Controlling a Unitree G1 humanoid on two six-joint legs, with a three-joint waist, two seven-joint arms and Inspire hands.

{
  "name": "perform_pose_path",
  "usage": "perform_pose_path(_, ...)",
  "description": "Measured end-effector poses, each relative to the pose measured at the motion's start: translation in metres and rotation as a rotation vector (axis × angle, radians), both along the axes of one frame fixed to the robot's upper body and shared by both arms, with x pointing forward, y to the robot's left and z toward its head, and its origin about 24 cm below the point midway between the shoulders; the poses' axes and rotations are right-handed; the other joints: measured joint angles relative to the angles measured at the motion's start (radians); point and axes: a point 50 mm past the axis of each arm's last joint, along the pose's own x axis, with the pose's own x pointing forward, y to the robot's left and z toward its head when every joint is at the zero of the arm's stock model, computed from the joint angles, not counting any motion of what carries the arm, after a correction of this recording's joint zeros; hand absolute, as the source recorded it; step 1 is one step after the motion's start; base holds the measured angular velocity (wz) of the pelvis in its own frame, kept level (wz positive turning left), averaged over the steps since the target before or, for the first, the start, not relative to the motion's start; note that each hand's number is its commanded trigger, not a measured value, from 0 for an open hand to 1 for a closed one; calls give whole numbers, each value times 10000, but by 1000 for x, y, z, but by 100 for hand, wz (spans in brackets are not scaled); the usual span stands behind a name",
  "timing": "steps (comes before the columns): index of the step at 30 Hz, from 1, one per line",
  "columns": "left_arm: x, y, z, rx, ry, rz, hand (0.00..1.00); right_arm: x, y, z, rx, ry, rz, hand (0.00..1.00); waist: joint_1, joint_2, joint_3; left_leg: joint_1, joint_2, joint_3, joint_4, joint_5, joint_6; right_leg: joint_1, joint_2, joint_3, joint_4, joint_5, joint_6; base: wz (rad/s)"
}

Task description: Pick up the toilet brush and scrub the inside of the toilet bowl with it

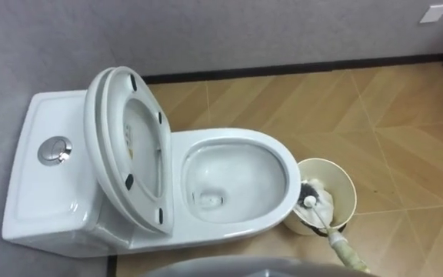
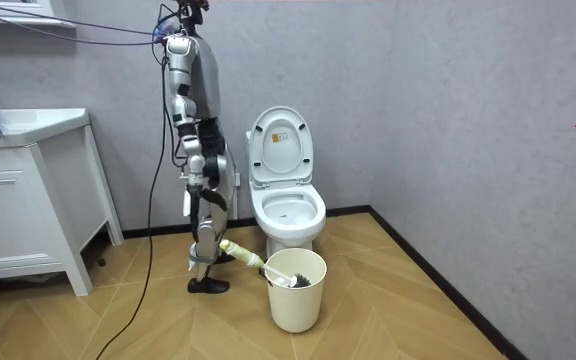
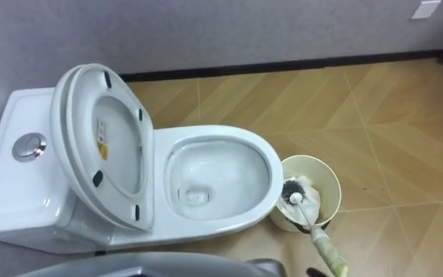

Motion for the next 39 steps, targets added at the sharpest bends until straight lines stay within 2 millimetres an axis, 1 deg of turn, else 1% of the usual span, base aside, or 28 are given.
perform_pose_path(2, 3, 0, 0, 25, -245, -36, 0, 12, -8, 5, -632, -138, 66, 0, 75, 26, -14, -10, 5, 76, -1, -5, 8, -73, 5, 107, 10, -15, 19, -12)
perform_pose_path(3, 6, 0, 0, 49, -410, -87, 0, 25, -14, 10, -1118, -231, 387, 0, 150, 34, -35, -70, 18, 136, -3, -5, 9, -181, 16, 216, 47, -12, 18, -13)
perform_pose_path(4, 7, 0, 1, 159, -487, -109, 0, 39, -20, 16, -1740, -305, 821, 0, 150, 50, -45, -133, 13, 132, 3, -1, 15, -277, 14, 230, 146, -10, 19, -9)
perform_pose_path(5, 8, 2, 1, 245, -551, -133, 0, 53, -27, 24, -2427, -493, 1161, 0, 156, 40, -51, -152, 4, 123, 1, 8, 25, -321, 7, 218, 202, -10, 21, 0)
perform_pose_path(9, 7, 8, 3, 446, -570, -308, 0, 84, -37, 42, -3943, -931, 2109, 0, 177, -82, -74, -181, -3, 85, 5, 10, 25, -323, -5, 77, 168, -10, 21, 5)
perform_pose_path(12, 10, 6, 3, 450, -713, -507, 0, 106, -36, 53, -4939, -1144, 3411, 0, 254, -173, -72, -283, -3, 79, 21, 10, 24, -413, -5, 56, 157, -9, 21, 2)
perform_pose_path(13, 11, 6, 3, 461, -732, -606, 0, 112, -33, 54, -5174, -1154, 3895, 0, 384, -221, -68, -336, 9, 115, 28, 11, 23, -478, 3, 74, 190, -9, 19, 0)
perform_pose_path(15, 15, 5, 3, 511, -854, -739, 0, 120, -29, 56, -5401, -1173, 4575, 0, 454, -308, -56, -551, 30, 108, 138, 11, 23, -663, 10, 90, 250, -5, 14, 2)
perform_pose_path(16, 20, 3, 3, 523, -1000, -922, 0, 128, -26, 57, -5576, -1248, 5066, 0, 493, -325, -40, -703, 42, 97, 169, 11, 23, -846, 12, 96, 364, -3, 11, 4)
perform_pose_path(17, 23, 2, 3, 498, -1065, -1008, 0, 133, -25, 59, -5683, -1306, 5361, 0, 520, -333, -43, -823, 51, 96, 218, 10, 24, -937, 13, 65, 378, 4, 1, 0)
perform_pose_path(18, 28, 1, 3, 458, -1191, -1175, 0, 143, -22, 62, -5921, -1439, 5976, 0, 545, -278, -51, -1034, 73, 83, 340, 10, 25, -1091, 24, 61, 377, 42, -15, 0)
perform_pose_path(19, 34, 0, 3, 442, -1318, -1311, 0, 150, -19, 64, -6120, -1552, 6605, 0, 596, -260, -10, -1198, 134, 81, 410, 10, 26, -1234, 53, 56, 372, 110, -32, 0)
perform_pose_path(21, 44, 1, 4, 446, -1608, -1512, 0, 156, -13, 64, -6256, -1728, 7391, 0, 717, -268, 8, -1464, 177, 68, 536, 10, 26, -1360, 107, 18, 357, 192, -73, 3)
perform_pose_path(23, 49, 0, 5, 432, -1829, -1635, 0, 160, -8, 64, -6315, -1839, 7981, 0, 730, -254, 22, -1617, 177, -10, 600, 13, 31, -1416, 106, -98, 350, 208, -80, 16)
perform_pose_path(24, 53, 0, 6, 456, -2015, -1682, 0, 160, -7, 62, -6256, -1781, 8249, 0, 704, -225, 25, -1710, 169, -175, 667, 12, 34, -1430, 98, -232, 351, 208, -80, 27)
perform_pose_path(26, 58, 2, 8, 504, -2306, -1790, 0, 156, -7, 57, -6095, -1515, 8614, 0, 743, -192, 12, -1855, 184, -260, 714, 11, 38, -1553, 98, -307, 384, 208, -80, 21)
perform_pose_path(27, 60, 4, 9, 539, -2358, -1909, 0, 155, -6, 54, -5982, -1330, 8927, 0, 733, -145, 28, -2032, 179, -345, 822, 14, 44, -1627, 102, -378, 419, 208, -80, 19)
perform_pose_path(28, 63, 5, 10, 560, -2420, -2051, 0, 151, -7, 51, -5830, -1162, 9001, 0, 736, -93, 16, -2262, 172, -429, 925, 16, 46, -1803, 100, -502, 546, 208, -80, 24)
perform_pose_path(29, 65, 5, 10, 575, -2492, -2103, 0, 150, -7, 49, -5756, -1038, 9032, 0, 719, -65, 2, -2392, 172, -475, 995, 19, 52, -1920, 95, -536, 591, 207, -80, 22)
perform_pose_path(30, 71, 5, 11, 595, -2599, -2325, 0, 146, -9, 46, -5607, -771, 9116, 0, 730, -38, -7, -2605, 190, -513, 1103, 29, 66, -2119, 92, -574, 710, 206, -79, 18)
perform_pose_path(31, 75, 5, 12, 592, -2674, -2453, 0, 144, -11, 43, -5464, -541, 9277, 0, 754, -15, 6, -2790, 189, -527, 1175, 56, 100, -2272, 85, -589, 732, 206, -79, 12)
perform_pose_path(32, 78, 3, 12, 549, -2688, -2550, 0, 145, -13, 43, -5426, -429, 9422, 0, 774, 29, 43, -2926, 172, -527, 1214, 84, 136, -2382, 56, -651, 756, 206, -80, 6)
perform_pose_path(33, 77, 2, 11, 492, -2669, -2527, 0, 146, -14, 42, -5413, -374, 9498, 0, 812, 54, 59, -2984, 172, -528, 1218, 102, 159, -2459, 30, -658, 802, 206, -79, 0)
perform_pose_path(34, 81, 1, 11, 379, -2830, -2380, 0, 148, -16, 42, -5349, -278, 9556, 0, 817, 86, 79, -3085, 173, -528, 1219, 139, 196, -2619, -12, -659, 904, 205, -77, 0)
perform_pose_path(36, 88, 0, 12, 254, -3180, -2118, 0, 147, -19, 40, -5213, -53, 9648, 0, 837, 139, 96, -3305, 167, -551, 1221, 181, 251, -2846, -66, -741, 1044, 200, -67, 6)
perform_pose_path(39, 107, -1, 16, 123, -3659, -2126, 0, 146, -20, 38, -4987, 280, 10047, 0, 944, 196, 109, -3813, 113, -723, 1354, 262, 345, -3387, -149, -829, 1393, 197, -55, 11)
